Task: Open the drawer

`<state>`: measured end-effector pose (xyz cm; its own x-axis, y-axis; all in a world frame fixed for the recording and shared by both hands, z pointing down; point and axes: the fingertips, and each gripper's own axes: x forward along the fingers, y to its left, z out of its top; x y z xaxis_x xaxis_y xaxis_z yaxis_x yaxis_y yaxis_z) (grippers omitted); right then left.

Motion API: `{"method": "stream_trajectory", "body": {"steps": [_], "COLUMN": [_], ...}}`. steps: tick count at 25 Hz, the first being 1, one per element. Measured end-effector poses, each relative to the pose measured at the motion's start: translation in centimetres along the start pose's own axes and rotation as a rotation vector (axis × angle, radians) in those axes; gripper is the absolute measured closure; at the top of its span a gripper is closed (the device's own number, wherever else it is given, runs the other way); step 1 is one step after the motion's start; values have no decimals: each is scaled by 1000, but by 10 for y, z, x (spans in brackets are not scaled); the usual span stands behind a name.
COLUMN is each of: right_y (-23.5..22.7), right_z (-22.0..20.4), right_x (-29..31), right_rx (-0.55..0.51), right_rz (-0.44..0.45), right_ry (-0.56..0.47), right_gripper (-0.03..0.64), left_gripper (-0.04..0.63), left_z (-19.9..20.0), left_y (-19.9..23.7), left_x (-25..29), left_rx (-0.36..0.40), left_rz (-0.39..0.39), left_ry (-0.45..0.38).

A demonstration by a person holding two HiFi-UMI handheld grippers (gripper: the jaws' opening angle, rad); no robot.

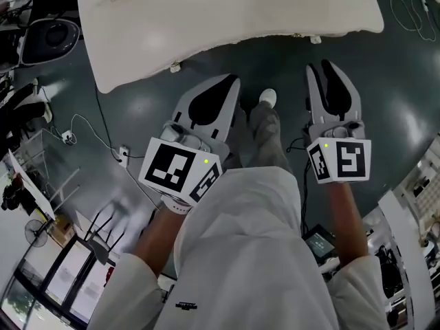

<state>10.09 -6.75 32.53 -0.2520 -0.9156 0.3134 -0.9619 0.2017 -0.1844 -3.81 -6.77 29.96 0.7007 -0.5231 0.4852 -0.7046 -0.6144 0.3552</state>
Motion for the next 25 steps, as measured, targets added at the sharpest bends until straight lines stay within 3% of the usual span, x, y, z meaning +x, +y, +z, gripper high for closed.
{"method": "stream_trajectory", "body": {"steps": [12, 25], "right_y": [-11, -35], "right_z": [-47, -88], "right_x": [34, 66], "right_rx": [4, -12], "right_rz": [-20, -63], "right_ry": [23, 75], "right_gripper": [489, 476], "left_gripper": [586, 586], "left_z": [-33, -53], "left_y": [17, 35], "left_x": [21, 47], "left_rx": [42, 20], "left_rz": [20, 9], "left_ry": [55, 80]}}
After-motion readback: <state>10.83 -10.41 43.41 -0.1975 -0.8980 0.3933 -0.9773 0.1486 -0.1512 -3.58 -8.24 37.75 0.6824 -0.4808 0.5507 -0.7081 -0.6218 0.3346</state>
